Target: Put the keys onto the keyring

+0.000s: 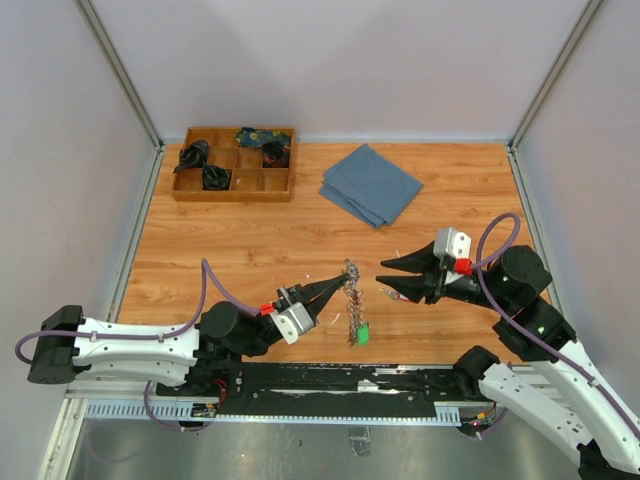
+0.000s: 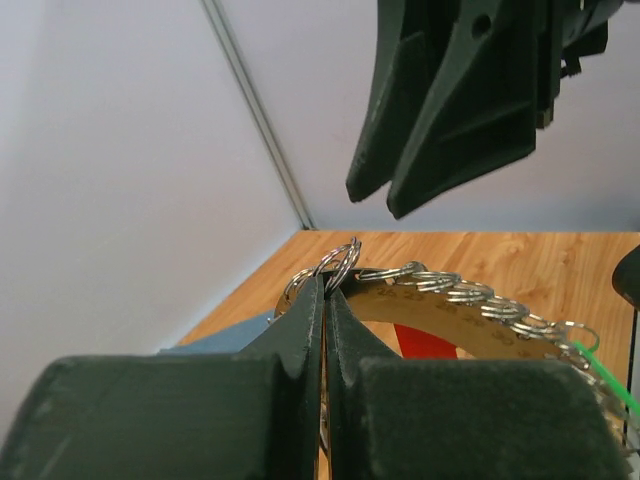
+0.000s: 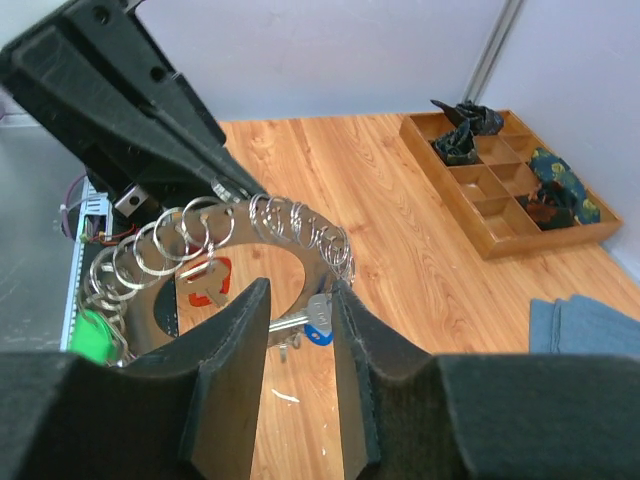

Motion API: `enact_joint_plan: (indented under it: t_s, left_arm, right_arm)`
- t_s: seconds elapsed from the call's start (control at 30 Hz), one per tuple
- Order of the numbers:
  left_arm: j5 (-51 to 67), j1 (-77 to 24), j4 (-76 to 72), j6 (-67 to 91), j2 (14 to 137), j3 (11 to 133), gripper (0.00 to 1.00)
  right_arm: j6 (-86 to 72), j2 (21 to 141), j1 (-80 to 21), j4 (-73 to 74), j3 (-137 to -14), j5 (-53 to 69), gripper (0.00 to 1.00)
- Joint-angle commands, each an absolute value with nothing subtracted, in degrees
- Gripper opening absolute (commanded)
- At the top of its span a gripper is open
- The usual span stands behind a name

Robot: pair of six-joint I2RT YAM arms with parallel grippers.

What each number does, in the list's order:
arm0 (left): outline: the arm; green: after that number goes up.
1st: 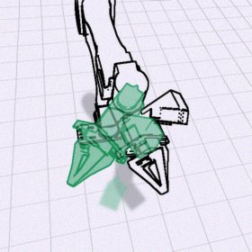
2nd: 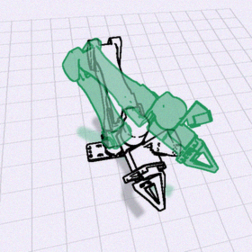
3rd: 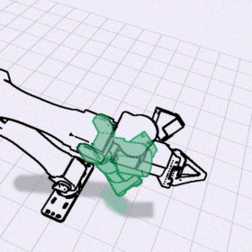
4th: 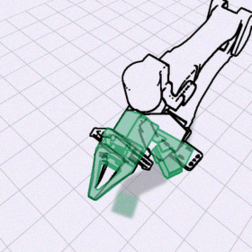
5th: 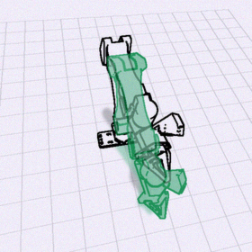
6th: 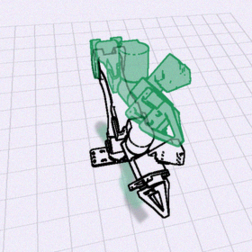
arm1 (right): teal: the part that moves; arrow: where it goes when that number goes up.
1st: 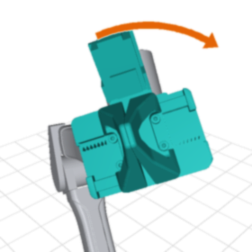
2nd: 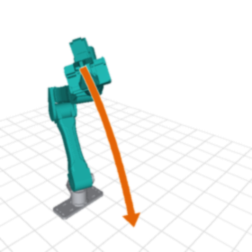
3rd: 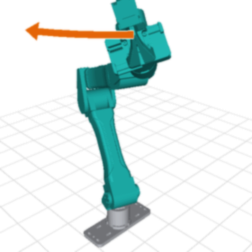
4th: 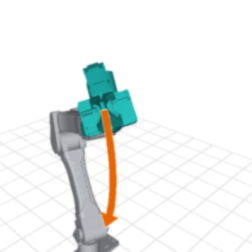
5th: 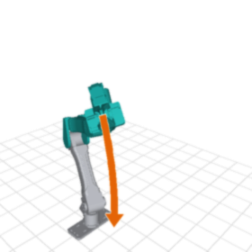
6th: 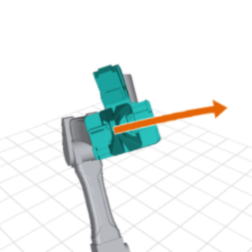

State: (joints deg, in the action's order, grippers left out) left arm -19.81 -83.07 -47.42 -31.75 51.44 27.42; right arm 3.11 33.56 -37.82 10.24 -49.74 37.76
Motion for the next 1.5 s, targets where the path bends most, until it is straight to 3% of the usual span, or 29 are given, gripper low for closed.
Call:
enact_joint_plan:
  t_s: [0.0, 0.47, 1.13, 1.47]
  left_arm:
    - [-20.0, -83.5, -51.9, -30.6, 50.1, 27.5, 0.01]
    - [-19.6, -83.5, -52.4, -31.0, 50.6, 27.9, 0.01]
    - [-19.6, -83.5, -52.6, -30.9, 50.6, 28.3, 0.01]
    - [-19.1, -83.5, -52.5, -30.4, 50.6, 28.3, 0.01]
  right_arm:
    - [7.9, 30.0, -38.2, -0.9, -44.8, 42.0, 0.31]
    - [15.2, 33.0, -50.0, -0.7, -43.8, 33.0, 0.28]
    - [15.7, 35.5, -53.3, -2.5, -43.8, 29.8, 0.26]
    - [15.3, 36.3, -53.6, -3.7, -43.8, 28.4, 0.18]
